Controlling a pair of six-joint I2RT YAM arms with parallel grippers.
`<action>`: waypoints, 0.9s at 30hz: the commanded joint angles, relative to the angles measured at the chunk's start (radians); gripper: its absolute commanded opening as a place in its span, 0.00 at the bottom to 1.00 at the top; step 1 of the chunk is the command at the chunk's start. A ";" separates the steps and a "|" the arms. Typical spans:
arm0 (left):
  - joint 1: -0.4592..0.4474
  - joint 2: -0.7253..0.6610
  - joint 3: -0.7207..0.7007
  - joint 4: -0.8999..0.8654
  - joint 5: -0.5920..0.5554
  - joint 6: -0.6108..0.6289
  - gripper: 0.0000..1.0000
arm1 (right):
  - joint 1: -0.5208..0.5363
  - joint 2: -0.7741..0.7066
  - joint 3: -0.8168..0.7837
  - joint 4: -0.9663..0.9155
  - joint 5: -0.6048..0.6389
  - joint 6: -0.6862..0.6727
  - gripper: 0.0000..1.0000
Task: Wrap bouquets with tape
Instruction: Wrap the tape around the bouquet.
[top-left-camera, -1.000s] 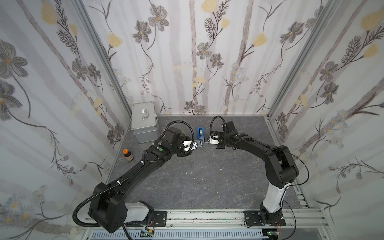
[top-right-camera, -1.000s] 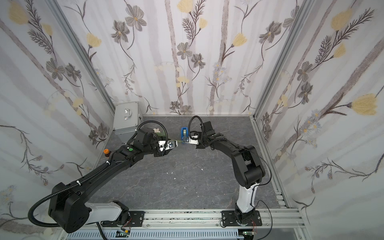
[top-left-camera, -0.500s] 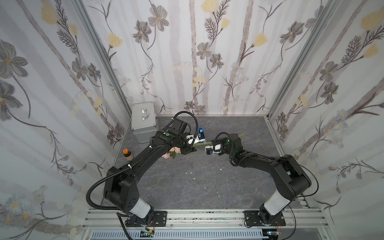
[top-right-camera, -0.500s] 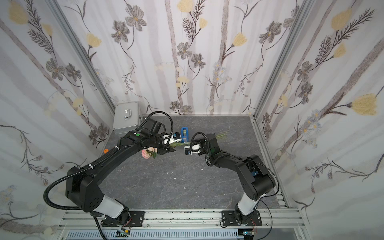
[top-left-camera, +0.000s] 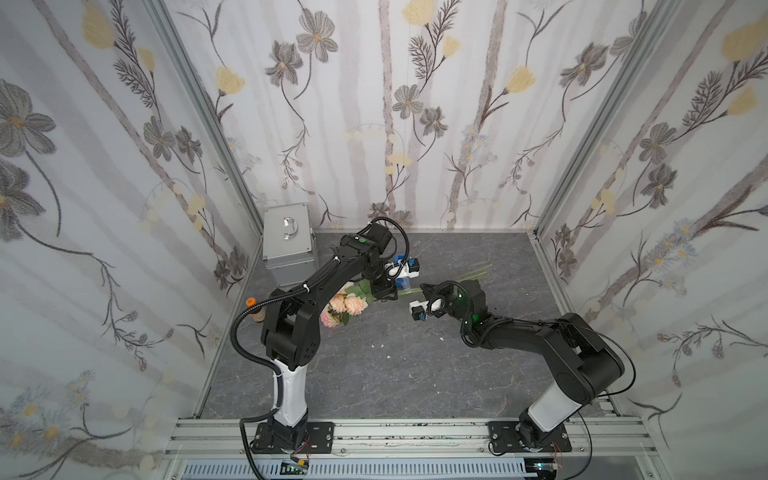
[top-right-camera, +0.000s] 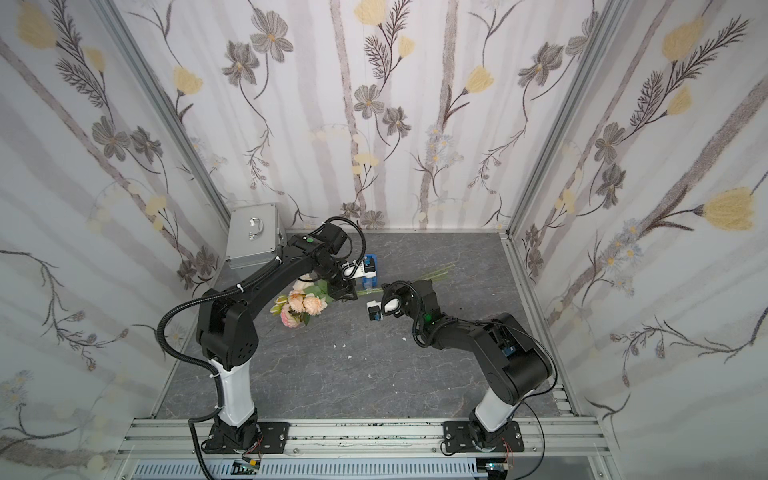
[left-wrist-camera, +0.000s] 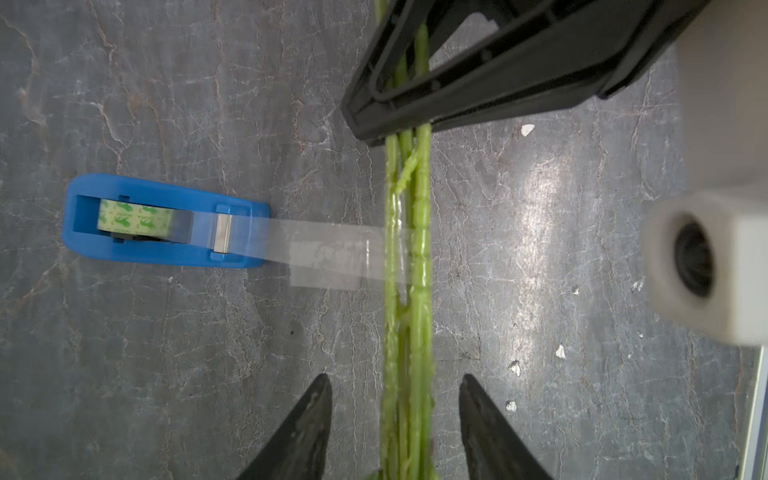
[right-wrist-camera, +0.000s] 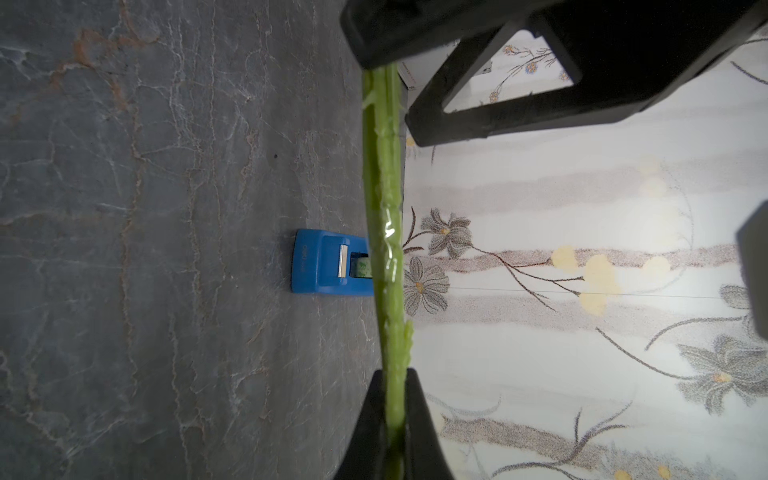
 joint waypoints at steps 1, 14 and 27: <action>-0.002 0.019 0.022 -0.084 0.066 0.029 0.49 | 0.011 0.004 -0.003 0.120 -0.042 0.002 0.00; -0.008 0.013 -0.056 0.000 0.020 0.051 0.19 | 0.030 0.015 -0.021 0.229 -0.032 0.052 0.00; -0.019 -0.140 -0.236 0.261 -0.051 0.029 0.00 | 0.045 -0.223 -0.206 0.170 -0.021 0.337 0.80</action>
